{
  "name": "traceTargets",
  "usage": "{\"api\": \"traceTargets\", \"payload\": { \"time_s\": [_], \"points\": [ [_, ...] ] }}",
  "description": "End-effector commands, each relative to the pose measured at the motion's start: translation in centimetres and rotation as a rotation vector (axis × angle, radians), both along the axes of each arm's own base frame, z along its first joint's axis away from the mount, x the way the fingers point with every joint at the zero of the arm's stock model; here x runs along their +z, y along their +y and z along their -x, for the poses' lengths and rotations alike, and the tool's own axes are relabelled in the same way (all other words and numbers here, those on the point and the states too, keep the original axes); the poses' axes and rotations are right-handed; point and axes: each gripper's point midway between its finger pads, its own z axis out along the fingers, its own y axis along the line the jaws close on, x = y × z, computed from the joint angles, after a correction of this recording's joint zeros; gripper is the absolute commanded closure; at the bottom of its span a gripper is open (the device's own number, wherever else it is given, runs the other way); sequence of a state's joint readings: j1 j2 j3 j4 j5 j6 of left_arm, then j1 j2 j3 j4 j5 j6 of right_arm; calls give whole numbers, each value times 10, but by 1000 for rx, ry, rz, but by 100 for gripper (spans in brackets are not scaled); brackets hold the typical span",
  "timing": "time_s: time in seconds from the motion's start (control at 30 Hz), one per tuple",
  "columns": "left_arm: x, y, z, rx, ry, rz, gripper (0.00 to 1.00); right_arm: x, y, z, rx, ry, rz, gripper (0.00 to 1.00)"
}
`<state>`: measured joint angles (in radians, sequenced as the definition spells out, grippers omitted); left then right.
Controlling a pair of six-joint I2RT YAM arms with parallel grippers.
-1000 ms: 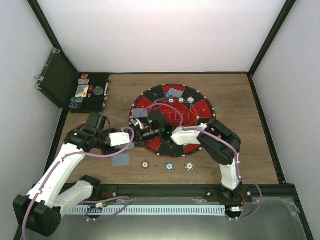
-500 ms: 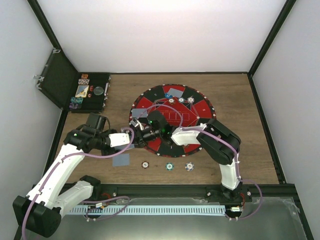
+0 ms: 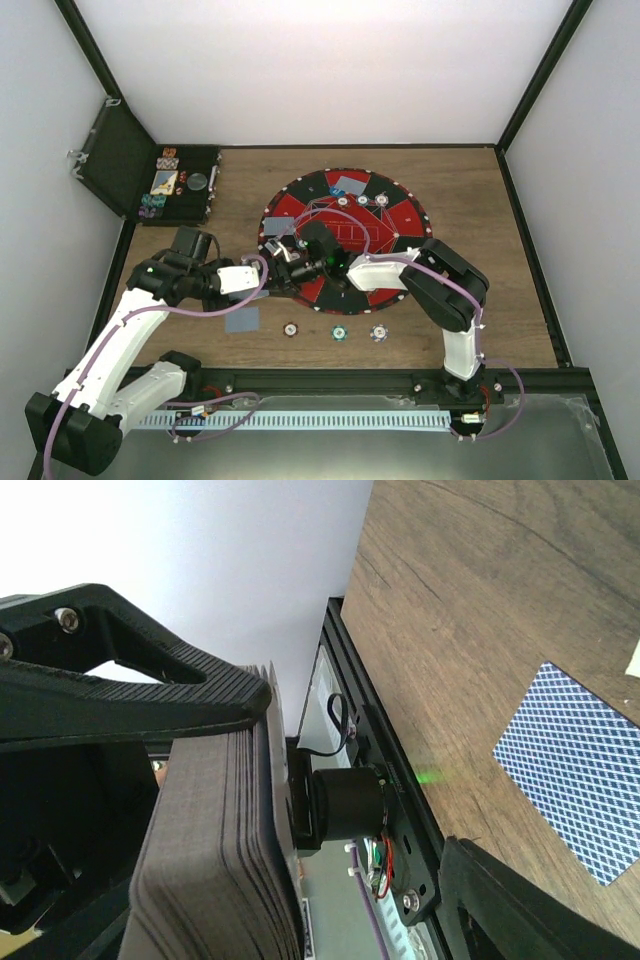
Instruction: Distribute texas hold em gaming equipment
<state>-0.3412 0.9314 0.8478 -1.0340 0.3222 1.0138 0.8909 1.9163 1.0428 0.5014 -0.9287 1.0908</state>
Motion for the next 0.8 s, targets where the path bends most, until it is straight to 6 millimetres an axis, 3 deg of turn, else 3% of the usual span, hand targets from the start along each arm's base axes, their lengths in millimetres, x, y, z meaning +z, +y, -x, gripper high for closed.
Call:
{"api": "traceTargets", "payload": {
  "time_s": [0.0,0.3,0.6,0.77],
  "points": [
    [8,-6,-2,-12,-11,33,95,17,7,11,69,-41,-42,35],
    [7,-5,-1,-8,-9,29,95,-1,8,7,67,-28,16,37],
    [11,-6,-1,-14,-11,36,95,-19,-22,-1,11,-15,87,40],
    [10,-6,-1,-12,-12,37,95,-14,-31,-3,-18,-29,93,45]
  ]
}}
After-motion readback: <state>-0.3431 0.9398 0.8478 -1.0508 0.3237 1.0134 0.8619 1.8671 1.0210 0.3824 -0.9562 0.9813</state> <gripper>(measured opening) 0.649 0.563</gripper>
